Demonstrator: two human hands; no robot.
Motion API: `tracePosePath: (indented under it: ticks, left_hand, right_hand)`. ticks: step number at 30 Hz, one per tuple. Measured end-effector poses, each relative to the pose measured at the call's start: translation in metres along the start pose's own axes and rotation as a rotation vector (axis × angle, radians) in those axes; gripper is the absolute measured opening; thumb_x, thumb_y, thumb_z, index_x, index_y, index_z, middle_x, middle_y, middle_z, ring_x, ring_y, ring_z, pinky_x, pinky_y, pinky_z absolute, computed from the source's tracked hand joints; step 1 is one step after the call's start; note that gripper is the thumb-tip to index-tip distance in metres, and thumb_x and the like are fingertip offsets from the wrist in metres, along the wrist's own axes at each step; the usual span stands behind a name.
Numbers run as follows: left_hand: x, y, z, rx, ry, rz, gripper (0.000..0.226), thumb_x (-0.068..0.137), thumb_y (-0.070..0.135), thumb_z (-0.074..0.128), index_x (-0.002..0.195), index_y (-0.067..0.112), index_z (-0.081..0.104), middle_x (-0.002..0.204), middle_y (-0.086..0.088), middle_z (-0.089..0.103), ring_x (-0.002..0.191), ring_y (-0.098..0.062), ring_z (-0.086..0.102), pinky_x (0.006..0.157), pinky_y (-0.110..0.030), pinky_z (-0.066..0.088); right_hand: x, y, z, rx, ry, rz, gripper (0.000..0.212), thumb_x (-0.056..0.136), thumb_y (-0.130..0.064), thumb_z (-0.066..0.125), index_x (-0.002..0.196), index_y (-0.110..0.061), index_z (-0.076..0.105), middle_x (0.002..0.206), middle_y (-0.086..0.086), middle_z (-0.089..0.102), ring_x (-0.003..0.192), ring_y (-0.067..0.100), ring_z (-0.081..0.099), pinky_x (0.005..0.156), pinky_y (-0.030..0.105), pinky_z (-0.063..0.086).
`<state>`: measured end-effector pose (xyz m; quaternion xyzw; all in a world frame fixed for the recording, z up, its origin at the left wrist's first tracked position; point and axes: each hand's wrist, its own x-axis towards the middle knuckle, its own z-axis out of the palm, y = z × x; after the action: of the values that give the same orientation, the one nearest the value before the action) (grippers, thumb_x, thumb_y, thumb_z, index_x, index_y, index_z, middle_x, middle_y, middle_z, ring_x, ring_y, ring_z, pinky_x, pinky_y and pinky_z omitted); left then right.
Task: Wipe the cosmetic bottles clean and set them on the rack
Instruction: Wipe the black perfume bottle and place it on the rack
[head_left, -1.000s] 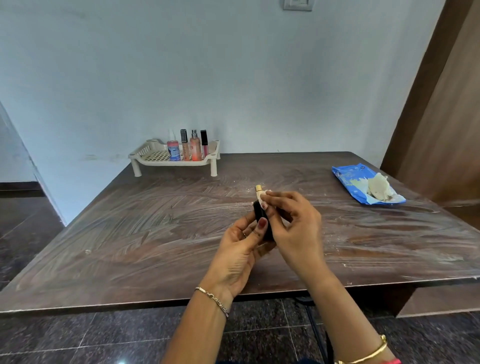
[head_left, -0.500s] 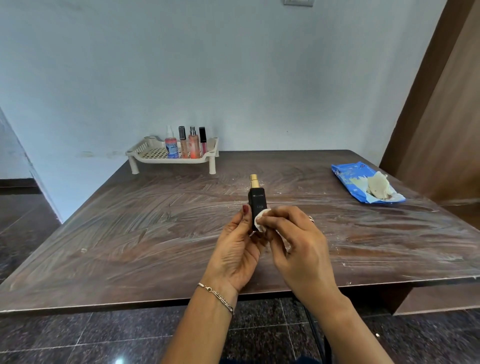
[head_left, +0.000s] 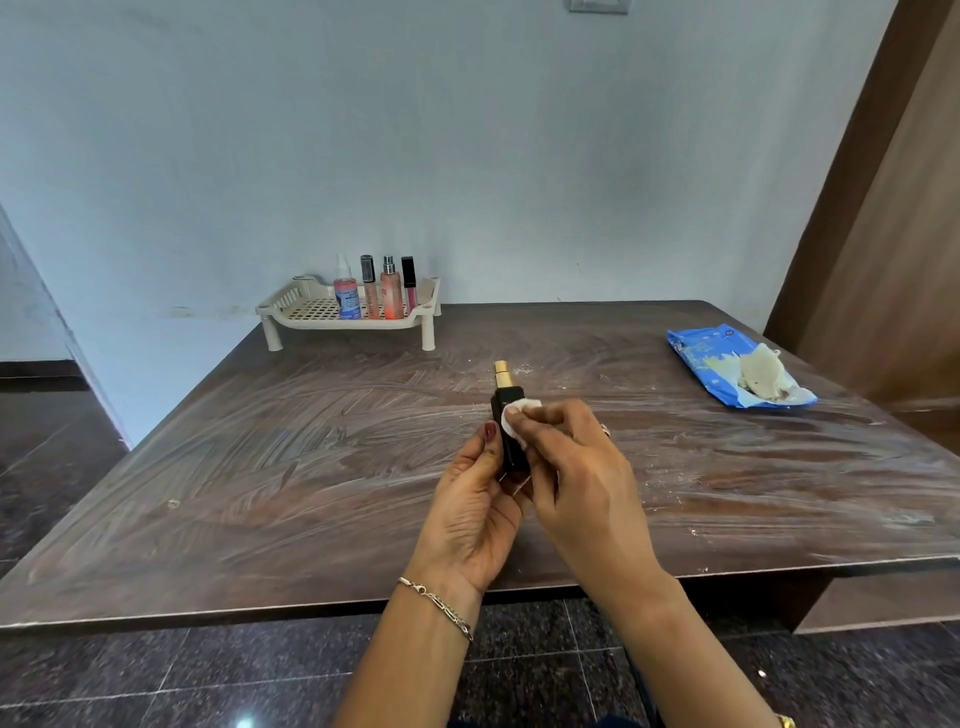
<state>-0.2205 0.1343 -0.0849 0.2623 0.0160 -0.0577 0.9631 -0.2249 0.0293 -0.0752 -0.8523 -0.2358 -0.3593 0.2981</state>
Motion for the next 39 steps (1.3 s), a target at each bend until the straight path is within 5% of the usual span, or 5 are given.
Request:
tracePosePath:
  ticks: [4, 15, 23, 31, 39]
  left_hand:
    - [0.004, 0.000, -0.001, 0.021, 0.019, 0.015, 0.023, 0.096, 0.009, 0.044, 0.106, 0.001, 0.062, 0.094, -0.016, 0.069, 0.079, -0.021, 0.070, 0.074, -0.028, 0.059]
    - [0.000, -0.006, 0.001, 0.035, -0.015, -0.013, 0.027, 0.087, 0.008, 0.051, 0.109, 0.003, 0.066, 0.107, -0.015, 0.069, 0.091, -0.019, 0.068, 0.088, -0.028, 0.051]
    - [0.005, -0.002, -0.002, 0.080, 0.024, 0.030, 0.020, 0.088, 0.012, 0.053, 0.104, 0.006, 0.062, 0.089, -0.014, 0.068, 0.074, -0.020, 0.069, 0.069, -0.028, 0.058]
    - [-0.002, -0.005, 0.006, 0.176, -0.033, 0.090, 0.039, 0.082, 0.008, 0.056, 0.121, 0.001, 0.059, 0.106, -0.013, 0.068, 0.093, -0.018, 0.066, 0.081, -0.024, 0.055]
    - [-0.004, 0.003, 0.005, 0.004, 0.041, 0.044, 0.040, 0.098, 0.037, 0.038, 0.116, 0.009, 0.060, 0.114, -0.019, 0.065, 0.110, -0.030, 0.061, 0.104, -0.041, 0.043]
  right_hand:
    - [-0.011, -0.005, 0.000, -0.064, -0.027, -0.012, 0.039, 0.079, 0.004, 0.065, 0.117, -0.004, 0.065, 0.105, 0.004, 0.059, 0.084, 0.019, 0.062, 0.067, 0.032, 0.056]
    - [0.011, -0.009, 0.001, -0.175, 0.015, 0.064, 0.035, 0.082, -0.003, 0.069, 0.116, -0.007, 0.065, 0.112, 0.006, 0.057, 0.079, 0.017, 0.060, 0.064, 0.017, 0.044]
    - [-0.028, -0.003, -0.001, -0.089, -0.020, -0.031, 0.037, 0.080, 0.005, 0.066, 0.116, -0.005, 0.066, 0.102, 0.006, 0.060, 0.084, 0.022, 0.061, 0.062, 0.033, 0.056]
    - [-0.004, 0.010, 0.004, 0.184, 0.087, 0.174, 0.043, 0.082, 0.008, 0.062, 0.115, -0.019, 0.067, 0.111, -0.006, 0.056, 0.097, 0.004, 0.058, 0.083, 0.012, 0.048]
    - [-0.006, 0.002, 0.011, 0.074, -0.023, 0.059, 0.031, 0.087, -0.014, 0.058, 0.117, -0.013, 0.067, 0.114, 0.004, 0.058, 0.091, 0.017, 0.062, 0.071, 0.029, 0.057]
